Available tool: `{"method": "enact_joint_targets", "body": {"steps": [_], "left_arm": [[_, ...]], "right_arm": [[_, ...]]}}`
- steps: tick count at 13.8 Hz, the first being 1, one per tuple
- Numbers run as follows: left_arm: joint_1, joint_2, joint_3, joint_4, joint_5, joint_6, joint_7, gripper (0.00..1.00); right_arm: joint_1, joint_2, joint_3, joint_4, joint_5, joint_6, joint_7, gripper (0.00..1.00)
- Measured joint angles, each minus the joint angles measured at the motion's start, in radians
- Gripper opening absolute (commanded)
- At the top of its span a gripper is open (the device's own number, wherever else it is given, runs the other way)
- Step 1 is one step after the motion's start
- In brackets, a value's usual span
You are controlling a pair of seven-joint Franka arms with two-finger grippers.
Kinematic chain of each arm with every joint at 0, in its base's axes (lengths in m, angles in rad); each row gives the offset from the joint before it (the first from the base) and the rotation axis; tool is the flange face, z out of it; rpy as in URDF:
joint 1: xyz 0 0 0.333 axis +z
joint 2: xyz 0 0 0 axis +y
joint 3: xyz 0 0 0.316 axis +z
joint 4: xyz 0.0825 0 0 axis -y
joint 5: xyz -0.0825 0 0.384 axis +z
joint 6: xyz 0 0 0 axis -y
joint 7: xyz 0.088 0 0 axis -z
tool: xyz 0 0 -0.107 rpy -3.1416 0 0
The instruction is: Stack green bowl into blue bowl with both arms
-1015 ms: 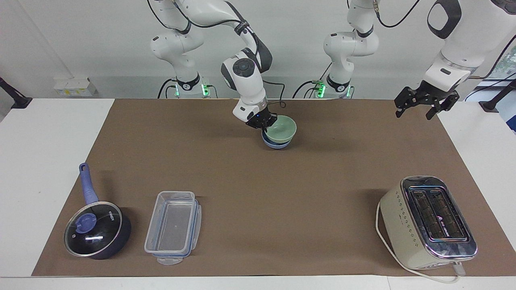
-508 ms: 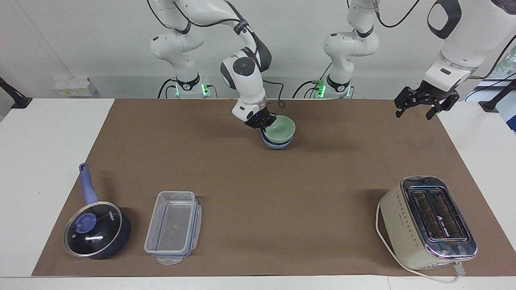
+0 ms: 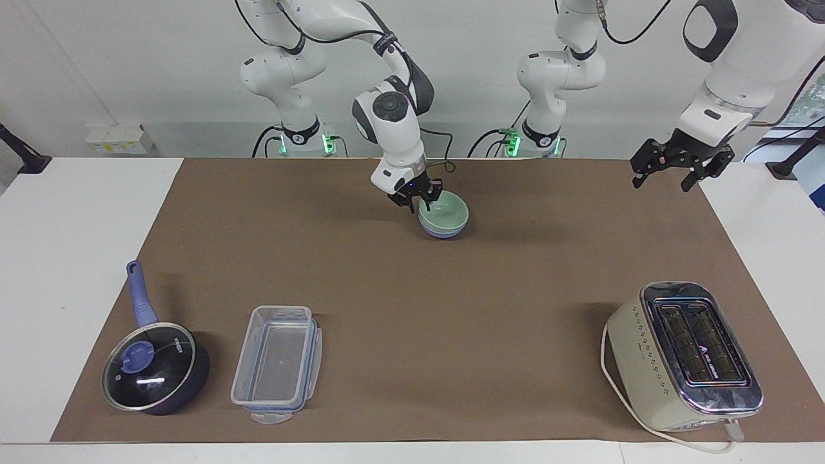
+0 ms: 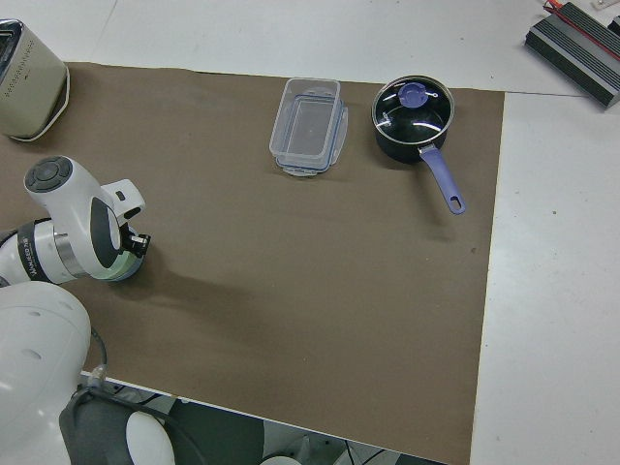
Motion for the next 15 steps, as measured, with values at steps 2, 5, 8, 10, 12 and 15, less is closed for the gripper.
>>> {"method": "enact_joint_targets", "body": {"steps": [2,5,8,10,12,15], "left_arm": [[0.0,0.0,0.0,0.0,0.0,0.0,0.0,1.0],[0.0,0.0,0.0,0.0,0.0,0.0,0.0,1.0],[0.0,0.0,0.0,0.0,0.0,0.0,0.0,1.0],[0.0,0.0,0.0,0.0,0.0,0.0,0.0,1.0],[0.0,0.0,0.0,0.0,0.0,0.0,0.0,1.0],[0.0,0.0,0.0,0.0,0.0,0.0,0.0,1.0]], "right_arm": [[-0.026,-0.032,-0.007,0.008,-0.002,-0.024,0.001,0.48],[-0.148,-0.132,-0.012,0.018,-0.015,-0.123,-0.015,0.58],[-0.297,-0.206,-0.015,0.017,-0.028,-0.174,-0.097,0.84],[-0.392,-0.227,-0.018,0.018,-0.058,-0.188,-0.161,0.94],[-0.481,-0.236,-0.02,0.042,-0.11,-0.219,-0.183,1.0],[-0.574,-0.243,-0.021,0.171,-0.175,-0.366,-0.184,1.0]]}}
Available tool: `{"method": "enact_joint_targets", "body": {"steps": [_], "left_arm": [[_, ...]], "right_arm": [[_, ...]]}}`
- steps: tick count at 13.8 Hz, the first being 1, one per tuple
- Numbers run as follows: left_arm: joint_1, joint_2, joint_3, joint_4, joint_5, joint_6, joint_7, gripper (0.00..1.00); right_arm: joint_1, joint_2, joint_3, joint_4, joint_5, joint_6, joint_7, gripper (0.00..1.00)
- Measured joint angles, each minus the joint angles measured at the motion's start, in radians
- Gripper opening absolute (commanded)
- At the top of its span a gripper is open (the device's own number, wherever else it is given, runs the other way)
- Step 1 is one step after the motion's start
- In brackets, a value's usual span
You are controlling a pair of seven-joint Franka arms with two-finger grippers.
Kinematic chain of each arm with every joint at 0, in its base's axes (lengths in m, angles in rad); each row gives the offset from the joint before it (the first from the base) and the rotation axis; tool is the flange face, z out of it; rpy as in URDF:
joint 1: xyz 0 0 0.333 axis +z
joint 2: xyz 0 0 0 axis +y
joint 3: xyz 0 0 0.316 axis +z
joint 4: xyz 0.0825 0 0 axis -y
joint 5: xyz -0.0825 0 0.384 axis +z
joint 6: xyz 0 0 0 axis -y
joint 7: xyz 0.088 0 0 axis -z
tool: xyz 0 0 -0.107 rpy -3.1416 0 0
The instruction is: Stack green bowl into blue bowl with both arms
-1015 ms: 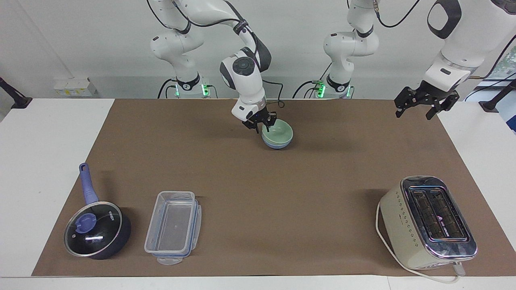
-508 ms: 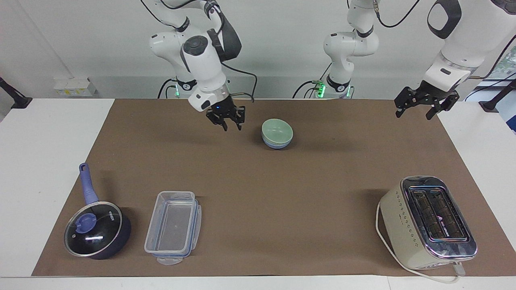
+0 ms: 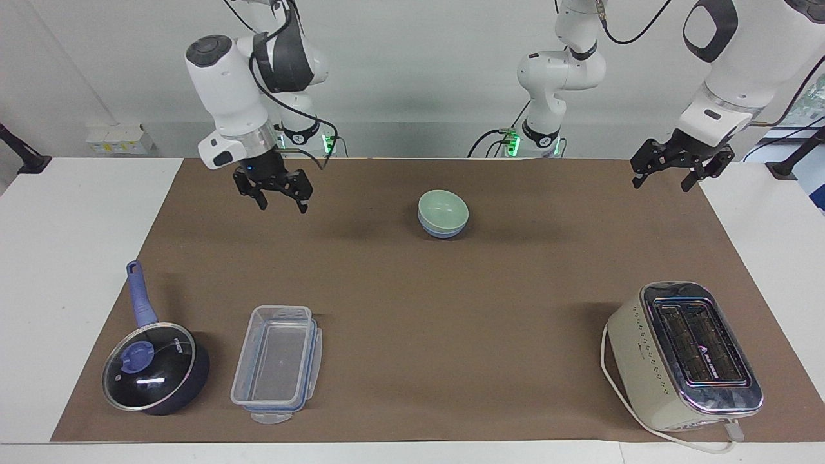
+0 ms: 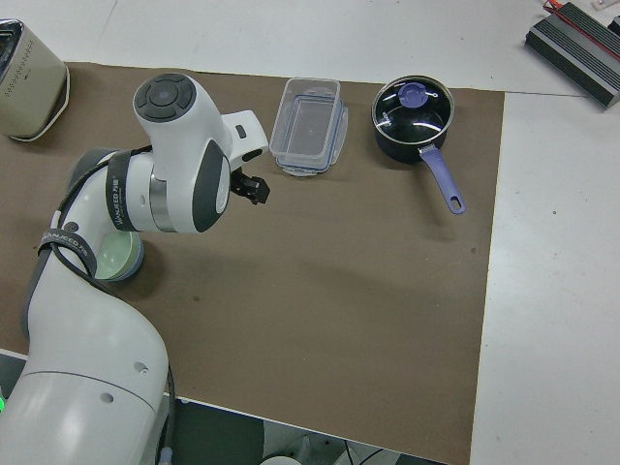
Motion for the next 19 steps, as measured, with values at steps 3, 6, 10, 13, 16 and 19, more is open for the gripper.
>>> {"method": "enact_joint_targets", "body": {"steps": [3,6,10,13,16,19], "left_arm": [[0.0,0.0,0.0,0.0,0.0,0.0,0.0,1.0],[0.0,0.0,0.0,0.0,0.0,0.0,0.0,1.0],[0.0,0.0,0.0,0.0,0.0,0.0,0.0,1.0],[0.0,0.0,0.0,0.0,0.0,0.0,0.0,1.0],[0.0,0.0,0.0,0.0,0.0,0.0,0.0,1.0],[0.0,0.0,0.0,0.0,0.0,0.0,0.0,1.0]], "right_arm": [[-0.07,-0.003,0.0,0.173,-0.024,-0.191,-0.052,1.0],[-0.1,0.003,-0.001,0.276,-0.057,-0.293,-0.125,1.0],[-0.099,0.087,0.007,0.455,-0.081,-0.465,-0.134,1.0],[-0.084,0.124,0.019,0.495,-0.094,-0.483,-0.134,1.0],[-0.073,0.124,0.025,0.496,-0.094,-0.49,-0.134,1.0],[-0.071,0.124,0.025,0.495,-0.093,-0.493,-0.125,1.0]]}}
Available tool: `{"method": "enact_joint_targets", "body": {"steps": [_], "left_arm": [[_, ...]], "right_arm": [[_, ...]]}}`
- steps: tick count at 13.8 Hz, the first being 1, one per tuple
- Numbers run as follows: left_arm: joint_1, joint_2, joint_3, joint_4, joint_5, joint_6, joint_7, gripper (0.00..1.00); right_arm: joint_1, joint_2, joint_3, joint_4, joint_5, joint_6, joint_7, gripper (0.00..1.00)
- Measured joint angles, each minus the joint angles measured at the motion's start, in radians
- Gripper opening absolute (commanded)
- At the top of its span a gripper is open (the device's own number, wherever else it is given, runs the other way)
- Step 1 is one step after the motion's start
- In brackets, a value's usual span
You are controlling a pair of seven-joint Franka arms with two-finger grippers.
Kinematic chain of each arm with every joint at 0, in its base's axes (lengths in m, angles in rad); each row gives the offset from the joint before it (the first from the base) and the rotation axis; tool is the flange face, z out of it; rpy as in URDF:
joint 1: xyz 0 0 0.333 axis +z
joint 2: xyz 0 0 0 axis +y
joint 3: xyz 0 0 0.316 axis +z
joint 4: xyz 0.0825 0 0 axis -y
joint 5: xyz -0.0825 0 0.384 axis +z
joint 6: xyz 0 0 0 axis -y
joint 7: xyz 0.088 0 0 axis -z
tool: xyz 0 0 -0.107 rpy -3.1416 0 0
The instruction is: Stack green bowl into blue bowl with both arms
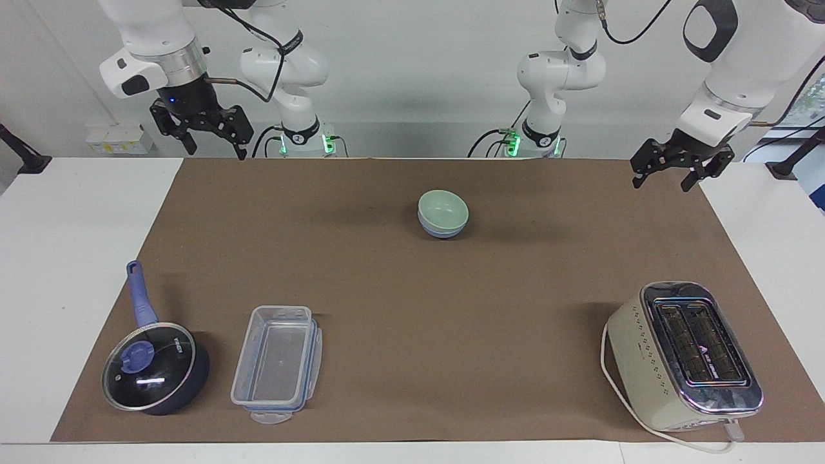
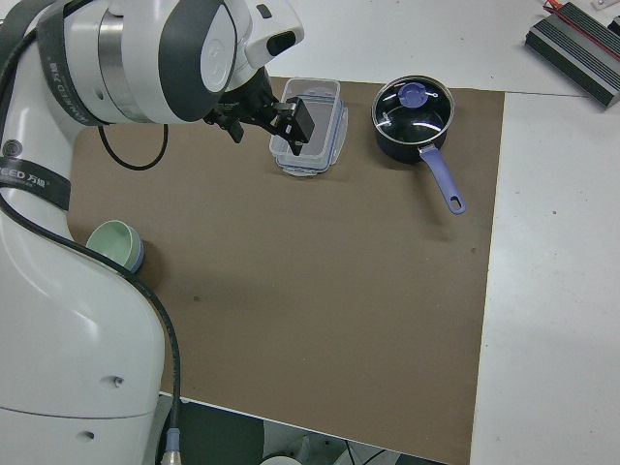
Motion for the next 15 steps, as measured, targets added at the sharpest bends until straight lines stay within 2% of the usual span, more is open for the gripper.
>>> {"method": "enact_joint_targets", "body": {"steps": [15], "left_arm": [[0.0,0.0,0.0,0.0,0.0,0.0,0.0,1.0]], "right_arm": [[0.007,-0.021,0.001,-0.039,0.013,-0.008,0.015,1.0]]}}
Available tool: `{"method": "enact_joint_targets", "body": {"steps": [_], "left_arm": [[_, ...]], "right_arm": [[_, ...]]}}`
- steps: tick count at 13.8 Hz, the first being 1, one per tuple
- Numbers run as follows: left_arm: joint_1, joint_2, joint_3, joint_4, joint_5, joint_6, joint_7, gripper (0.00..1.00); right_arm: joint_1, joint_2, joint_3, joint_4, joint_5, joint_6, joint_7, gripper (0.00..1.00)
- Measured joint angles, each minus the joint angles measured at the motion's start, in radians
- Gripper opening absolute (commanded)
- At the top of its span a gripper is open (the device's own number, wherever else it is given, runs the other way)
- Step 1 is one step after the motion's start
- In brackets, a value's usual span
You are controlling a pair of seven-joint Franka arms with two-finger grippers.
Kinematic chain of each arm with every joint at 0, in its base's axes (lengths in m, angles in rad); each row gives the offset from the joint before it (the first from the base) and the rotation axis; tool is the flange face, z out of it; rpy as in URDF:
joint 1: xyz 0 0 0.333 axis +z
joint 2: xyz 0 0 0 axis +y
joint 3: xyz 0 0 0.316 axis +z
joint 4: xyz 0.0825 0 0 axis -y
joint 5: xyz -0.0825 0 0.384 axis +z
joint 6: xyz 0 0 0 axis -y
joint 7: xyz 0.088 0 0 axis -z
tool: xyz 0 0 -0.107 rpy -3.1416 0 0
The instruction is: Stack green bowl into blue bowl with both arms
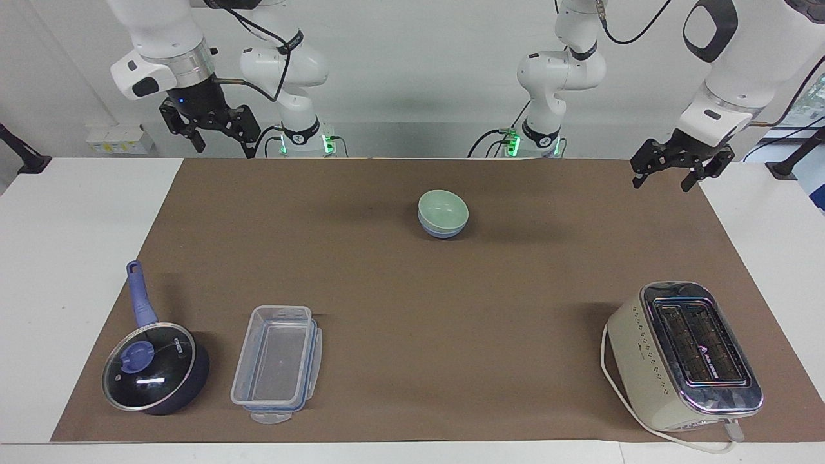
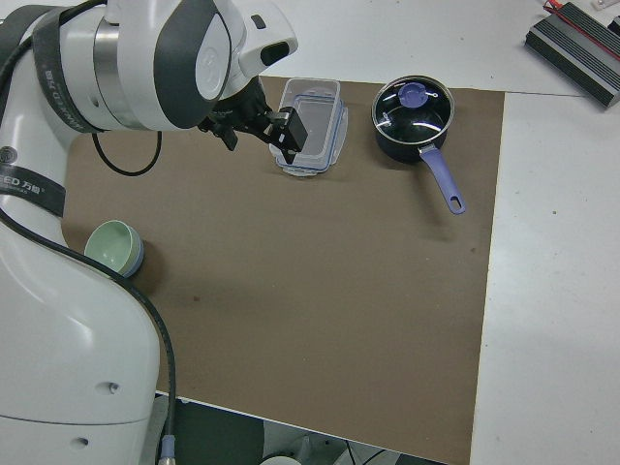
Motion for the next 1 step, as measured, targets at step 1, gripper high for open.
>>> {"method": "enact_joint_targets", "body": {"steps": [1], "left_arm": [[0.0,0.0,0.0,0.0,0.0,0.0,0.0,1.0]], "right_arm": [[0.0,0.0,0.0,-0.001,0.0,0.0,0.0,1.0]]}}
